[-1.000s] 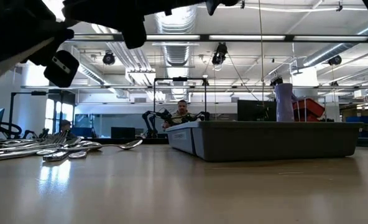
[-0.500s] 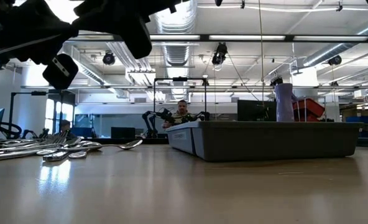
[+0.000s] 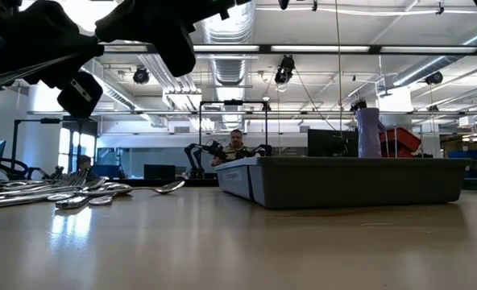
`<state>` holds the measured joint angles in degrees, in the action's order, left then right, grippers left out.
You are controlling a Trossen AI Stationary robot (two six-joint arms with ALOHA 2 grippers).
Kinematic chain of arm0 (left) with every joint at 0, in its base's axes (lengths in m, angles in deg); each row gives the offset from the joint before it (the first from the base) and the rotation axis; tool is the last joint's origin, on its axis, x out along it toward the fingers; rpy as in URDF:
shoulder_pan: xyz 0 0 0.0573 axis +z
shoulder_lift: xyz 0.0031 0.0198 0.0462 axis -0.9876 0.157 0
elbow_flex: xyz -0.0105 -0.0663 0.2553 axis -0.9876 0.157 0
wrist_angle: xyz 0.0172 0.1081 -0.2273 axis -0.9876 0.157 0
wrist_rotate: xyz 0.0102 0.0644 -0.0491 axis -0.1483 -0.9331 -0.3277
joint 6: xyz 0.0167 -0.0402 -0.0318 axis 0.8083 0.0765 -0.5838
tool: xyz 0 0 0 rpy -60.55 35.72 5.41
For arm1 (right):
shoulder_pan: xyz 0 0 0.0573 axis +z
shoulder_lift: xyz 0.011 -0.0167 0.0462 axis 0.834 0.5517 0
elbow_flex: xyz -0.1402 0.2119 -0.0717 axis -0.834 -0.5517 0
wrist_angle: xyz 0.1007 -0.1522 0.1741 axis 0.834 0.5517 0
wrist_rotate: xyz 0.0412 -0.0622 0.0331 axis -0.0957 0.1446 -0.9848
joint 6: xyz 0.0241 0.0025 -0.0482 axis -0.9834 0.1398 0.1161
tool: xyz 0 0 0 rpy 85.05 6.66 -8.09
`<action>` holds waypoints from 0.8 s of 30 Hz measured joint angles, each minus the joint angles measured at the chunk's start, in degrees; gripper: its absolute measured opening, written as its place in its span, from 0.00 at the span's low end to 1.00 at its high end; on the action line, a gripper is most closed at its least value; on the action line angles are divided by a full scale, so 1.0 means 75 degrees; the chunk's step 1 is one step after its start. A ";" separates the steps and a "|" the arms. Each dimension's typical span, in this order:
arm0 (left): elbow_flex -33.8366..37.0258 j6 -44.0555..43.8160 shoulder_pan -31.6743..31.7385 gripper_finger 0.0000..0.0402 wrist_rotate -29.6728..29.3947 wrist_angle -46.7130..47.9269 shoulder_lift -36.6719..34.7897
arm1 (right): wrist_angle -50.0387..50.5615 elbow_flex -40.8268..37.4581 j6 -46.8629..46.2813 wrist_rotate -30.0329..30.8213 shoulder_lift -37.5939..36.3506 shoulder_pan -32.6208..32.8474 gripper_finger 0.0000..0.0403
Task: Sort silverware
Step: Put the fork into the middle right compartment of the silverware tray
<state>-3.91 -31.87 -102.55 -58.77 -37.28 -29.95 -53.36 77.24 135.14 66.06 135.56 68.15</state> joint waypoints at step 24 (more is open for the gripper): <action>-0.0006 0.4577 0.0006 0.00 -0.1583 -0.0813 -0.0820 | -0.0849 -0.0193 -0.5466 -0.0521 -0.0641 -0.0276 0.42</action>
<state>-3.95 2.46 -102.51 -70.65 -43.38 -36.10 -59.73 75.80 94.15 62.15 130.75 66.09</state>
